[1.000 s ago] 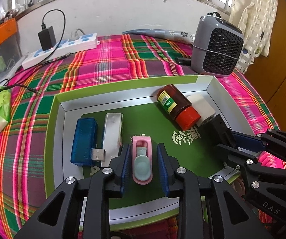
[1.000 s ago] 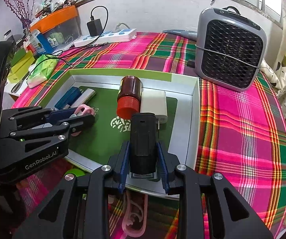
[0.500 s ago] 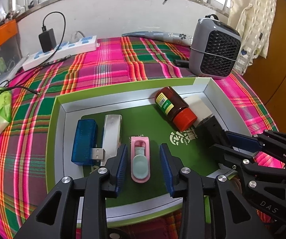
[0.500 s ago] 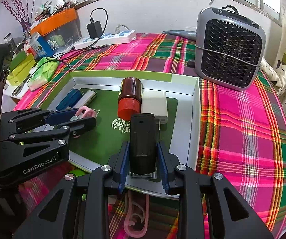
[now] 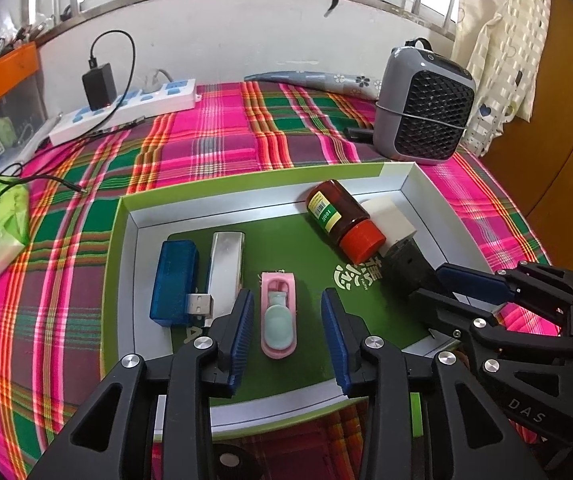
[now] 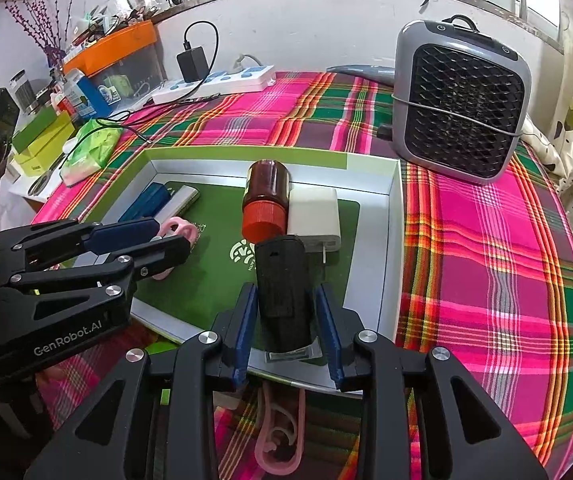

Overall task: Organize rigid objects
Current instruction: 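Open the left tool to drop the pink clip while the right tool releases the black cylinder, then move the left tool to the black round disc while the right tool reaches the green cap, then close the left tool on the black disc while the right tool closes on the green cap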

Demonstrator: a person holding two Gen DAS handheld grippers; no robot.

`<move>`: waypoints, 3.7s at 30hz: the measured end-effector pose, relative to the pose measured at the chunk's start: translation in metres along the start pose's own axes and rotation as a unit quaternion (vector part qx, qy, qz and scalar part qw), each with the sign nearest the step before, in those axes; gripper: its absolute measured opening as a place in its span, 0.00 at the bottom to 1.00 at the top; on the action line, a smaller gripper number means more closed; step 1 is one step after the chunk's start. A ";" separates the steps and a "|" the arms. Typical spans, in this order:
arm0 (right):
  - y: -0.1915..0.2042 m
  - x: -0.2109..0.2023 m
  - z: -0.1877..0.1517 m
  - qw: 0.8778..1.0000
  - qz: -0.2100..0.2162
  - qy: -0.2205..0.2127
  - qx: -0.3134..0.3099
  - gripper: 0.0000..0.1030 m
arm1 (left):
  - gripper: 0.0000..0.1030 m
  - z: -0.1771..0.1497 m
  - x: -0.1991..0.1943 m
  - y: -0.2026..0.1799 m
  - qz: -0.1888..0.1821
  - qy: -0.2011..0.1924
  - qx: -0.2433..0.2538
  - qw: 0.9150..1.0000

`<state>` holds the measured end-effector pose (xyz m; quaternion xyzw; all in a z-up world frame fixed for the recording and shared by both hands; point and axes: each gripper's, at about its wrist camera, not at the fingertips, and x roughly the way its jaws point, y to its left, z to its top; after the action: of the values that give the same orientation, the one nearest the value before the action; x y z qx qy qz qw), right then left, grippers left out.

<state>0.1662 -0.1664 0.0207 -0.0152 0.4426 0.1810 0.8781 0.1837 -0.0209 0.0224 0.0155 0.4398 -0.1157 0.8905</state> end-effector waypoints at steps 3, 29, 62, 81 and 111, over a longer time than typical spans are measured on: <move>0.000 0.000 0.000 1.000 -0.001 -0.001 0.000 0.31 | 0.33 -0.001 -0.004 -0.002 0.002 -0.005 0.005 1.000; 0.016 -0.031 -0.013 1.000 -0.007 -0.028 0.004 0.31 | 0.33 -0.025 -0.053 -0.005 0.008 -0.037 0.002 0.999; 0.053 -0.047 -0.053 0.997 0.039 -0.064 -0.010 0.49 | 0.41 -0.092 -0.070 0.055 -0.028 -0.032 -0.061 0.997; 0.072 -0.032 -0.047 0.997 0.001 -0.064 -0.039 0.49 | 0.41 -0.087 -0.055 0.062 -0.048 -0.024 -0.070 0.996; 0.071 -0.018 -0.047 0.998 0.024 -0.049 -0.017 0.49 | 0.41 -0.078 -0.044 0.058 -0.037 -0.019 -0.062 0.997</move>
<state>0.0965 -0.1146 0.0158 -0.0103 0.3965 0.2103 0.8935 0.1098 0.0544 0.0052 -0.0586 0.4297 -0.1212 0.8929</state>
